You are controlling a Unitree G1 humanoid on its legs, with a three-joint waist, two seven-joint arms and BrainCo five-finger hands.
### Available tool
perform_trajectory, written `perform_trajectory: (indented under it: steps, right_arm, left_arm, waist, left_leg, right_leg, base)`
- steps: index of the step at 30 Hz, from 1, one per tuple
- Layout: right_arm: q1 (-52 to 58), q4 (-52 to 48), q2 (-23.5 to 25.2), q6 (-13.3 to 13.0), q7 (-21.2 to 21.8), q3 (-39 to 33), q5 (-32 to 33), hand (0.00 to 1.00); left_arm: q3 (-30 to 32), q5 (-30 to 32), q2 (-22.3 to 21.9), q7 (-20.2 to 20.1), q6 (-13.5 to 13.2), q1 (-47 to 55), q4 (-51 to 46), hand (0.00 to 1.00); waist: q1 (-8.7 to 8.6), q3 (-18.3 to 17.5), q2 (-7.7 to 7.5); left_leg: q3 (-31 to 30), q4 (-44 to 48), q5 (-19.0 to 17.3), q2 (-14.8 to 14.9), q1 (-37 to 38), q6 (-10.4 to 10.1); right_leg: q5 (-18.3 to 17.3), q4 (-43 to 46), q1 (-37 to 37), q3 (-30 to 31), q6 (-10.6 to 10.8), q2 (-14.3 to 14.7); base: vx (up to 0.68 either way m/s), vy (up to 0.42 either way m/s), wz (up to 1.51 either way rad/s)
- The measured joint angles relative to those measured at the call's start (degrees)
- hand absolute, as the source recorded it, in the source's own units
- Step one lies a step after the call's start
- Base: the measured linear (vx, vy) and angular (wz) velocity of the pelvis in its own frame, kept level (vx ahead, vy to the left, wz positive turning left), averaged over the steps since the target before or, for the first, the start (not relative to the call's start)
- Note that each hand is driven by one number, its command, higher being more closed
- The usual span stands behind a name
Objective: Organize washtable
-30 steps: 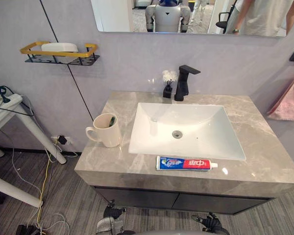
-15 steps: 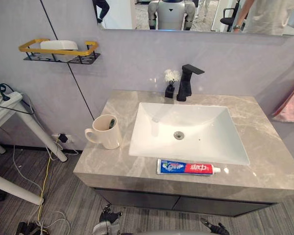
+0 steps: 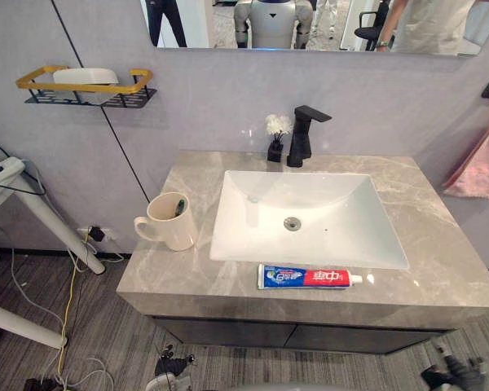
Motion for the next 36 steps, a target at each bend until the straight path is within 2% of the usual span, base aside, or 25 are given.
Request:
perform_trajectory:
  steps: [6,8,13,15,17,19,24,31,36]
  right_arm:
    - [1.15,-17.21,-3.64,0.0,-2.47,-4.98,-4.99,0.0]
    - [0.98,-21.01,-6.04,-0.07,-2.52,-5.82,-6.92,0.0]
    - [-2.46,-25.52,-15.82,-0.95,-2.04,-4.24,-11.21,0.0]
    - [-4.06,-25.6,-20.03,-2.45,-0.28,-1.2,-12.41,0.0]
    - [-5.48,-25.77,-26.55,-4.5,2.93,6.33,-12.56,0.0]
    - [-6.33,-26.91,-30.22,-5.47,5.97,11.99,-12.43,0.0]
    - [-7.99,-30.84,-34.48,-8.96,15.26,27.5,-10.0,0.0]
    - [-9.17,-32.22,-39.76,-9.03,26.82,45.42,-5.2,0.0]
    - [-10.86,-32.24,-43.18,-9.05,30.5,51.46,-4.63,0.0]
  left_arm:
    - [-0.13,0.22,-0.36,-0.01,0.01,0.28,-0.02,0.0]
    - [-0.36,0.25,-0.36,-0.03,0.01,1.13,0.03,0.0]
    - [-3.31,0.35,0.34,-0.25,-0.08,2.1,0.67,0.0]
    - [-5.2,0.4,0.83,-0.49,-0.33,2.04,0.85,0.0]
    - [-7.17,0.41,1.37,-0.73,-1.05,2.05,0.9,0.0]
    - [-8.39,0.4,1.62,-1.48,-1.35,2.03,0.91,0.0]
    - [-11.98,0.41,2.87,-2.32,-2.51,1.89,0.92,0.0]
    - [-16.41,1.69,4.13,-4.33,-2.95,-0.27,3.32,0.0]
    - [-18.28,2.44,4.05,-5.1,-3.05,-1.72,3.91,0.0]
  waist:
    - [-0.36,0.04,0.08]
    - [-1.43,0.02,0.03]
    - [-3.25,0.01,0.18]
    - [-3.32,-0.02,0.31]
    - [-3.33,0.01,0.48]
    - [-3.34,0.06,0.64]
    - [-3.21,0.08,0.67]
    - [-3.11,0.52,0.55]
    - [-3.25,2.27,0.45]
  left_leg:
    - [0.33,-0.19,-0.05,-0.02,-0.05,-0.01]
    - [0.2,-0.12,-0.06,-0.08,0.11,-0.01]
    - [-0.78,0.46,-0.06,-0.27,0.4,0.02]
    - [-1.08,0.7,-0.11,-0.29,0.89,0.06]
    - [-1.69,1.13,-0.1,-0.76,0.9,0.08]
    - [-2.68,1.16,-0.08,-0.98,0.61,0.11]
    - [-4.18,1.21,0.27,-1.22,-0.16,0.21]
    - [-4.87,1.41,0.39,-1.31,-0.01,0.38]
    - [-5.17,1.72,0.38,-1.41,-0.03,0.38]
  right_leg:
    - [-0.17,-0.01,-0.09,0.06,0.02,0.01]
    - [-0.18,-0.01,-0.14,-0.05,0.02,0.0]
    - [-0.17,0.16,0.09,-0.16,0.03,-0.04]
    - [-0.17,0.2,0.66,-0.21,0.03,-0.02]
    - [-0.17,0.27,0.97,-0.62,0.03,0.01]
    - [-0.17,0.23,1.0,-1.42,0.03,-0.07]
    - [-0.14,0.23,1.02,-2.89,0.01,-0.32]
    - [-0.05,-0.22,2.11,-3.8,0.05,-0.32]
    - [-0.05,-0.22,2.41,-4.2,0.05,-0.46]
  base:
    - [0.01,-0.002,-0.02]
    - [0.04,-0.003,0.03]
    - [0.0,-0.003,0.01]
    - [-0.06,-0.014,0.02]
    - [-0.1,-0.016,0.08]
    - [-0.1,-0.021,0.2]
    - [-0.04,-0.013,0.16]
    - [0.03,-0.013,0.06]
    - [-0.03,-0.014,0.03]
